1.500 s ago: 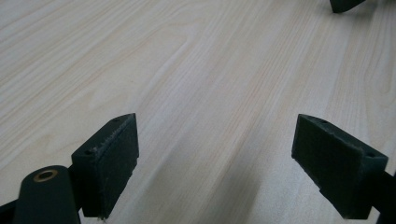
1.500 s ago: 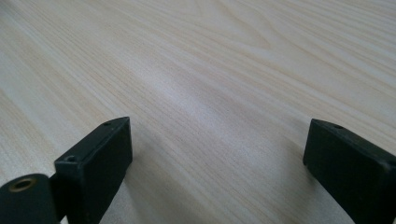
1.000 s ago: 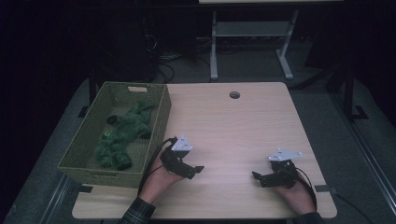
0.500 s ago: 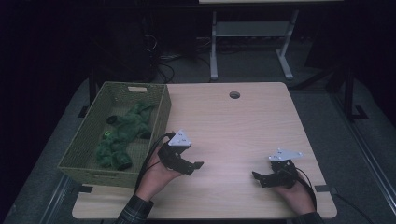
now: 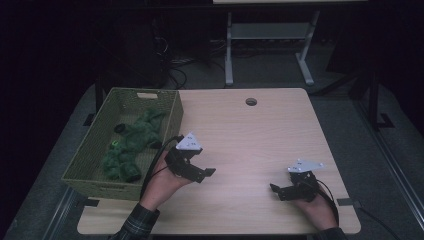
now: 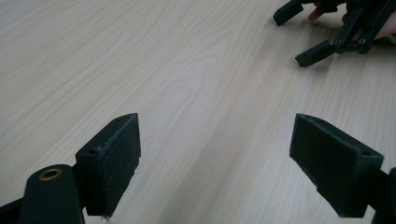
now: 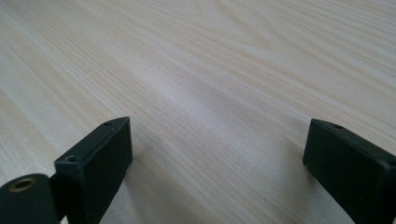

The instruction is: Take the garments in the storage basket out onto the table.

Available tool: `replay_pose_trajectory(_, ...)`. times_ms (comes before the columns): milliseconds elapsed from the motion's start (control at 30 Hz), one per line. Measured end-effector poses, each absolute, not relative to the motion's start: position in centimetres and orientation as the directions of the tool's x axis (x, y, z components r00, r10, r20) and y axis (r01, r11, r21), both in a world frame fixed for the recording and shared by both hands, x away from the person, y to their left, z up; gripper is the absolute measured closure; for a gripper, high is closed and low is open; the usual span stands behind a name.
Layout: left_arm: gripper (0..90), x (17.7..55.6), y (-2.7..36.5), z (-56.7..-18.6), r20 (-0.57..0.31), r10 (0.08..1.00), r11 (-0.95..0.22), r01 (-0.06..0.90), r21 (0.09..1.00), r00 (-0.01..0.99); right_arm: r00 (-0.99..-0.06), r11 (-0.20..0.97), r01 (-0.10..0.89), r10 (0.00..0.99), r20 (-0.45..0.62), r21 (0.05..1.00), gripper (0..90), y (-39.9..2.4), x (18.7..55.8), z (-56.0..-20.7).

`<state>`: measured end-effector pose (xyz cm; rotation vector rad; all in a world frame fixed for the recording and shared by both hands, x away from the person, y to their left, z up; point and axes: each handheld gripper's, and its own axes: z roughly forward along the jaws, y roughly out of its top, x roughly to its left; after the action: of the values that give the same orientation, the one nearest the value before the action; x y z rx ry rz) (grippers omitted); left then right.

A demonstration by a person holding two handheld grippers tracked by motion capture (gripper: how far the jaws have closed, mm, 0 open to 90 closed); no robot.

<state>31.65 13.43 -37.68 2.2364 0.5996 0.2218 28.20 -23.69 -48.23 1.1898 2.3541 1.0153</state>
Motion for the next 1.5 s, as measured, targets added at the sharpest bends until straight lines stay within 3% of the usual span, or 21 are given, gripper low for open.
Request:
replay_pose_trajectory(400, 15.9, 32.3, 14.7, -36.4, -0.059, 0.497, -0.544, 0.364, 0.756, 0.866, -0.606, 0.403, 0.572, 0.795, 0.037, 0.714, 7.7, -23.7, 28.2, -48.2)
replay_pose_trajectory(733, 15.9, 32.9, 16.4, -35.3, -0.031, 0.522, -0.546, 0.362, 0.756, 0.852, -0.605, 0.402, 0.573, 0.796, 0.037, 0.714, 7.7, -23.7, 28.2, -48.2)
replay_pose_trajectory(1500, 19.6, 34.2, 23.4, -34.1, 0.006, 0.653, -0.495, 0.421, 0.76, 0.758, -0.604, 0.402, 0.574, 0.796, 0.038, 0.714, 7.8, -23.7, 28.2, -48.2)
